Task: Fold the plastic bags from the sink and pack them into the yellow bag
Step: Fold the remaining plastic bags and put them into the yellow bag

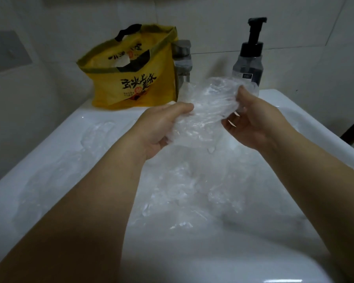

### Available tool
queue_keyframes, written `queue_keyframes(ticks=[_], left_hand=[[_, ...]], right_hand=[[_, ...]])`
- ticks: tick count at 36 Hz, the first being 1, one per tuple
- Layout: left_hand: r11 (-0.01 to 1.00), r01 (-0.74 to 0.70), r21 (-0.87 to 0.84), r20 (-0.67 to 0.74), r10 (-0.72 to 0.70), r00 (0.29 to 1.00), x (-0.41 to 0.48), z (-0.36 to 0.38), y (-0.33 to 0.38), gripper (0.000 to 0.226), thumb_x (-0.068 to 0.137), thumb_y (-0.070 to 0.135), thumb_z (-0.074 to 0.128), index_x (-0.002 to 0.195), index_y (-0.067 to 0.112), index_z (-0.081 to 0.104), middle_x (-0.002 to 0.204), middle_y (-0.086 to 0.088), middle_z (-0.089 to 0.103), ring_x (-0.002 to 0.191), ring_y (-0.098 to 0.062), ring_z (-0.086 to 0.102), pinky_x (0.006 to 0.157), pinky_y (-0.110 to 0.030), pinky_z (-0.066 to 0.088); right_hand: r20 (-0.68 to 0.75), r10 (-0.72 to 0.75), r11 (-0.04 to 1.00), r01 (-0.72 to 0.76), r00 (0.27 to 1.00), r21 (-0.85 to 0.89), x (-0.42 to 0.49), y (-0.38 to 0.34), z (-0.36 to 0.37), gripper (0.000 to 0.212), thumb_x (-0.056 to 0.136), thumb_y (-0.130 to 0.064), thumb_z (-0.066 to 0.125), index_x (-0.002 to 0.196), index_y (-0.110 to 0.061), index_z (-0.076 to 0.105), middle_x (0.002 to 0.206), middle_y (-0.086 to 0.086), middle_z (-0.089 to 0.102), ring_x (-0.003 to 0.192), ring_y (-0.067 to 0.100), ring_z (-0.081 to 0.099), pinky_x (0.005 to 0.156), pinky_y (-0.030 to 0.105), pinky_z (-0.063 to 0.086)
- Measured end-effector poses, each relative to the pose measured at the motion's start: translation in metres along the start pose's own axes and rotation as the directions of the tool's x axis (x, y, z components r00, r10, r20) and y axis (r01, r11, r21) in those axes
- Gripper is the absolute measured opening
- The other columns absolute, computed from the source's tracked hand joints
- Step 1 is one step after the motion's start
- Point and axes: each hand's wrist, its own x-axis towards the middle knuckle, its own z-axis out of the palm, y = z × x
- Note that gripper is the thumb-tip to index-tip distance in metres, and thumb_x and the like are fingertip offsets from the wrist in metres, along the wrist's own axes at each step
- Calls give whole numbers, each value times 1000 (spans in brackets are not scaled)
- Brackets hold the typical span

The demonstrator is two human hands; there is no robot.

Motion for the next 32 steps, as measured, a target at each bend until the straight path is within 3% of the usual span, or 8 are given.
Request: queue_keyframes(ticks=[2,6,12,15,17,23,28,32], left_hand=[[1000,14,13,-23,-14,1000,0,-3,2,8,85,23,68,79,19,65,73,5,60,59,-9,52,55,-21,41],[993,8,114,18,-10,1000,0,-10,-2,19,76,20,75,93,21,66,96,3,65,96,-19,60,82,-33,48],[999,8,45,142,-14,990,-4,-4,5,53,70,56,70,115,27,67,121,3,66,114,-17,60,97,-38,46],[983,-28,182,141,2,990,-8,2,3,16,88,34,68,100,24,69,100,6,72,93,-9,66,80,-25,54],[978,-45,204,133,18,991,-12,7,2,4,91,21,65,89,20,68,80,5,68,70,-6,64,60,-19,54],[981,-154,114,-54,160,986,-11,9,6,16,97,19,56,84,22,65,70,6,67,65,-9,64,58,-22,52],[971,-241,-2,-275,231,933,-9,10,13,23,101,9,41,84,17,55,75,4,60,53,-2,59,50,-19,47],[970,-230,-78,-400,181,898,-4,-2,14,28,98,10,43,74,21,54,66,4,50,56,-11,43,51,-25,32]], right_hand=[[-25,-33,999,34,999,5,0,-2,0,31,93,-28,60,119,-12,56,105,7,72,91,21,71,80,35,57],[-36,-173,951,158,984,-267,-1,-1,2,26,94,-38,56,104,-13,59,109,9,68,94,22,69,83,36,57],[54,-165,866,171,985,-471,-10,10,12,37,91,-51,55,102,-16,59,117,6,65,107,26,62,99,45,48],[82,-127,877,150,989,-456,-13,12,14,59,88,-56,55,125,-9,54,124,5,63,115,27,59,105,47,43],[112,-107,896,145,988,-420,-14,12,15,50,89,-50,57,118,-9,57,112,5,68,106,24,65,99,42,48],[285,-66,878,192,956,-439,-17,17,13,21,91,-17,62,107,-4,63,100,14,72,93,26,71,84,35,56],[225,-40,751,177,974,-635,-11,20,11,38,83,-19,73,115,-2,61,109,12,68,102,29,66,98,43,50],[190,11,661,135,982,-738,-9,23,9,17,88,-19,66,93,-3,67,109,22,68,100,34,65,97,52,48]])
